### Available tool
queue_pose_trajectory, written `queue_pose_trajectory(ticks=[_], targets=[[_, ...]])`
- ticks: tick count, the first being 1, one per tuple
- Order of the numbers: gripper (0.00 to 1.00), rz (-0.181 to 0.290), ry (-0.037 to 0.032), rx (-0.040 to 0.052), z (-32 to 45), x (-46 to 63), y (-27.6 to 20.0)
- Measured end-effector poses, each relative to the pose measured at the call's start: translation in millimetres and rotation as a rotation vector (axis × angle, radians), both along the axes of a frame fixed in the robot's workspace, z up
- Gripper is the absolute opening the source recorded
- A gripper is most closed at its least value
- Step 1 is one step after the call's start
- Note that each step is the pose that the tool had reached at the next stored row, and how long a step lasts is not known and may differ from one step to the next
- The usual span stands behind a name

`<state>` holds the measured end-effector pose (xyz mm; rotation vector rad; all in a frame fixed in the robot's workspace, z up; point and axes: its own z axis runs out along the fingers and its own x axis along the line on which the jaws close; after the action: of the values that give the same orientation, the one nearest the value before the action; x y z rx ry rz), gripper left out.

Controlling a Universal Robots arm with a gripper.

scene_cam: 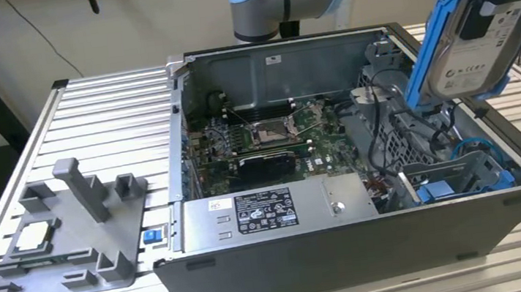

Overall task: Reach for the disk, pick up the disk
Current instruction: 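Pick up the disk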

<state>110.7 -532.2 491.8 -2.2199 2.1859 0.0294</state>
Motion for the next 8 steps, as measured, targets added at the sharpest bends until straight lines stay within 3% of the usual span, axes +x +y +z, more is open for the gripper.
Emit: queue_pose_trajectory(ticks=[8], targets=[[0.00, 0.028, 0.0000, 0.0013, -12.4, 0.0, -11.7]])
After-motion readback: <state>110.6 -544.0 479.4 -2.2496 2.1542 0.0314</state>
